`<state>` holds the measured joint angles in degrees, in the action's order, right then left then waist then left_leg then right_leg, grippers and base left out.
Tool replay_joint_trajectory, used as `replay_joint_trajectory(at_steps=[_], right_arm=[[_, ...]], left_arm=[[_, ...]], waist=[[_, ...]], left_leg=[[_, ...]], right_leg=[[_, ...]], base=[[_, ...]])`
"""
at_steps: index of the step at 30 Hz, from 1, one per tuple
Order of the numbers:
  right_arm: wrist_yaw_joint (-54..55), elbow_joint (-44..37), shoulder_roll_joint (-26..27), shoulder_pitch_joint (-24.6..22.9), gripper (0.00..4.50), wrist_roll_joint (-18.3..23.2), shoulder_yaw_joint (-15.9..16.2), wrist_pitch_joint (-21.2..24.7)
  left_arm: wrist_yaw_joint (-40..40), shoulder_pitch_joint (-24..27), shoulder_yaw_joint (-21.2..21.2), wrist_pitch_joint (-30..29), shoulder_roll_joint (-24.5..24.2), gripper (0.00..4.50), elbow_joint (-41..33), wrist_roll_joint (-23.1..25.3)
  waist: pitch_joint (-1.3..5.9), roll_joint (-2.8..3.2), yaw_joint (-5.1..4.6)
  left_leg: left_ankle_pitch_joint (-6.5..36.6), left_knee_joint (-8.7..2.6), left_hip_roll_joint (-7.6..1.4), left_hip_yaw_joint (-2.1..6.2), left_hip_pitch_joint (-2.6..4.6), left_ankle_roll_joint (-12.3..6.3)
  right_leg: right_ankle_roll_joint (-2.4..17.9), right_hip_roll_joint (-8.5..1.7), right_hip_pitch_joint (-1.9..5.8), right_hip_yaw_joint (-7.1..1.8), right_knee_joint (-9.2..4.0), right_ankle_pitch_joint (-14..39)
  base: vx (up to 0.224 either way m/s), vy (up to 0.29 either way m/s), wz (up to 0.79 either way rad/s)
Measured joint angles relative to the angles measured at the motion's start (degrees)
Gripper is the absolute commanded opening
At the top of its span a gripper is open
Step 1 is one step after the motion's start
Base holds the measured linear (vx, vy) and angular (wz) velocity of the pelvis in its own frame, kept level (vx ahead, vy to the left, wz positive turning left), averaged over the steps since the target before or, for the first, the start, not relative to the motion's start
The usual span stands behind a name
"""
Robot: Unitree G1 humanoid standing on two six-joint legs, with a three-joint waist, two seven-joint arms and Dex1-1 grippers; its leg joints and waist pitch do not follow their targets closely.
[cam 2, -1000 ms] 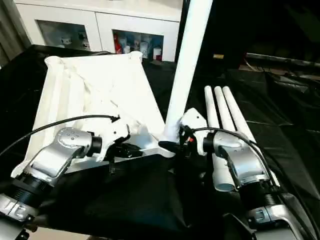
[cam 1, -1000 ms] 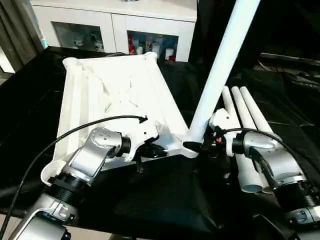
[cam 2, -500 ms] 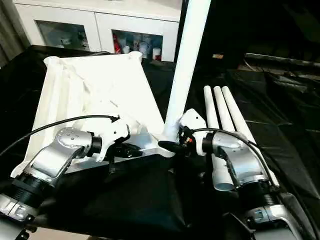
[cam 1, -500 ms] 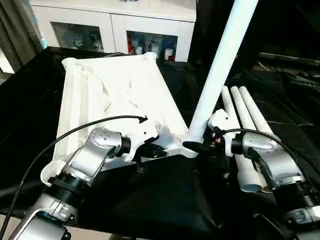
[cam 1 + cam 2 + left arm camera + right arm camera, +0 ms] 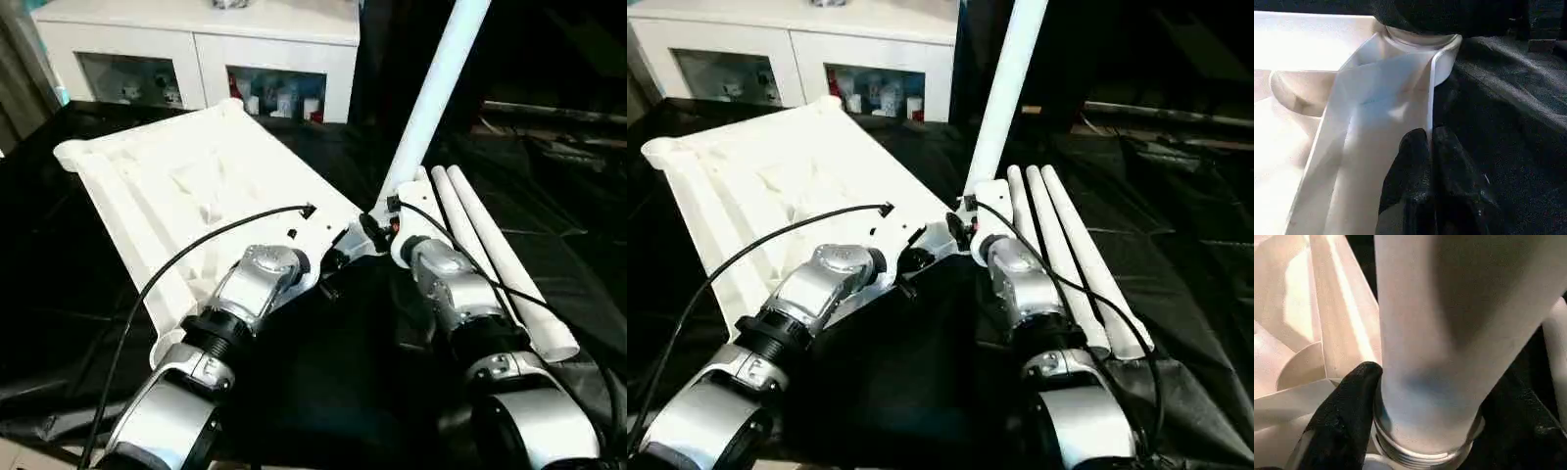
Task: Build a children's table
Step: Rotate leg to tighten
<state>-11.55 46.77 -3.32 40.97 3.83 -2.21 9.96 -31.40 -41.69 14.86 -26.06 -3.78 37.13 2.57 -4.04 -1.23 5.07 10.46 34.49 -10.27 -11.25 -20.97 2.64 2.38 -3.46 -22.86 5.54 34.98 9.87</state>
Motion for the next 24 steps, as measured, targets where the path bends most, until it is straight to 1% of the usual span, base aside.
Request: replay_joint_trajectory(at_steps=[6,7,8,9,11,14,16,17,18,19,20,22,24], right_arm=[[0.10,3.81,0.76,2.14,2.69,0.00,-1.29,-1.25],[0.10,4.07,0.81,2.20,3.03,0.00,-1.37,-1.54],[0.10,4.16,0.83,2.22,3.24,0.00,-1.43,-1.63],[-0.08,4.16,0.98,2.26,3.38,0.30,-1.87,-1.64],[-0.90,4.01,1.46,2.40,3.40,0.93,-1.92,-1.63],[-2.87,3.90,1.41,2.36,3.82,1.01,-1.84,-1.58],[-5.25,2.87,0.77,1.93,3.88,0.98,-1.38,-1.40],[-6.04,2.60,0.45,1.77,4.08,0.95,-1.12,-1.27],[-7.75,1.08,-0.36,1.06,4.08,0.88,-0.34,-0.61],[-9.06,-0.25,-1.13,0.39,4.23,0.88,0.22,-0.12],[-10.58,-2.20,-2.06,-0.72,4.23,0.91,0.65,0.58],[-14.24,-6.64,-4.36,-3.04,4.43,1.04,2.04,2.27],[-17.40,-9.84,-6.01,-4.55,4.43,1.22,2.91,3.73]], left_arm=[[0.03,-0.67,-0.07,0.44,0.02,0.00,1.37,0.02],[0.03,-0.69,-0.07,0.55,0.01,0.00,1.44,0.03],[0.03,-0.69,-0.07,0.62,0.00,0.00,1.47,0.03],[0.03,-0.69,-0.07,0.66,-0.05,0.00,1.48,0.04],[0.06,-0.68,-0.10,0.94,-0.30,0.00,1.48,0.10],[-0.26,-0.66,-0.20,1.77,-1.22,0.00,1.48,0.13],[-1.26,-0.56,-0.20,2.53,-1.86,0.00,1.44,0.06],[-1.75,-0.54,-0.21,2.74,-2.08,0.00,1.41,0.06],[-2.80,-0.22,-0.12,3.54,-2.56,0.00,1.11,0.06],[-3.51,0.17,-0.05,3.67,-3.00,0.00,0.38,0.06],[-4.34,0.59,0.11,3.83,-3.46,0.00,-0.37,0.06],[-6.17,1.17,0.34,4.17,-4.61,0.00,-1.65,0.06],[-7.69,1.76,0.66,4.89,-5.41,0.00,-2.51,-0.06]], waist=[[0.00,0.00,-0.30],[0.00,0.00,-0.30],[0.00,0.00,-0.30],[0.00,0.00,-0.31],[0.00,0.00,-0.55],[-0.01,0.00,-0.96],[-0.01,-0.01,-0.99],[-0.01,0.00,-0.95],[-0.02,0.01,-0.84],[-0.02,0.02,-0.77],[-0.02,0.02,-0.59],[-0.08,0.11,-0.19],[-0.12,0.18,-0.06]], left_leg=[[0.00,0.00,0.00,0.00,0.05,0.00],[0.00,0.00,-0.01,0.00,0.05,0.00],[0.00,0.00,-0.01,0.00,0.04,0.00],[0.00,0.00,-0.01,0.00,0.04,0.00],[0.00,0.00,-0.01,0.00,0.06,0.00],[0.00,0.00,-0.01,0.01,0.02,0.00],[0.00,-0.02,-0.01,0.01,-0.07,0.00],[0.00,-0.02,-0.01,0.01,-0.07,0.00],[0.00,-0.03,-0.01,0.01,-0.10,0.00],[0.00,-0.05,-0.01,0.01,-0.10,0.00],[0.00,-0.07,-0.01,0.00,-0.11,-0.01],[0.01,-0.15,-0.01,-0.01,-0.18,-0.02],[0.00,-0.21,-0.01,-0.02,-0.17,-0.03]], right_leg=[[-0.19,0.01,-0.02,0.01,0.00,0.08],[-0.20,0.01,-0.02,0.02,0.00,0.08],[-0.20,0.01,-0.02,0.02,-0.01,0.08],[-0.20,0.01,-0.02,0.02,0.00,0.08],[-0.20,0.01,-0.03,0.02,0.00,0.08],[-0.19,0.01,-0.13,0.03,0.00,0.06],[-0.17,0.01,-0.21,0.03,0.00,0.05],[-0.05,0.01,-0.21,0.03,0.00,-0.02],[0.03,0.01,-0.22,0.03,-0.01,-0.06],[0.02,0.01,-0.23,0.03,-0.02,-0.06],[-0.01,0.01,-0.23,0.03,-0.03,-0.03],[-0.02,0.01,-0.29,0.03,-0.08,0.00],[-0.01,0.01,-0.32,0.03,-0.08,0.02]], base=[[0.000,0.000,0.00],[0.000,0.000,0.00],[0.000,0.000,0.00],[0.000,0.000,0.00],[0.000,0.000,0.00],[0.000,0.000,0.00],[0.000,0.000,0.00],[0.000,0.000,0.00],[0.000,0.000,0.00],[0.000,0.000,0.00],[0.000,0.000,0.00],[0.000,0.000,0.00],[0.000,0.000,0.00]])
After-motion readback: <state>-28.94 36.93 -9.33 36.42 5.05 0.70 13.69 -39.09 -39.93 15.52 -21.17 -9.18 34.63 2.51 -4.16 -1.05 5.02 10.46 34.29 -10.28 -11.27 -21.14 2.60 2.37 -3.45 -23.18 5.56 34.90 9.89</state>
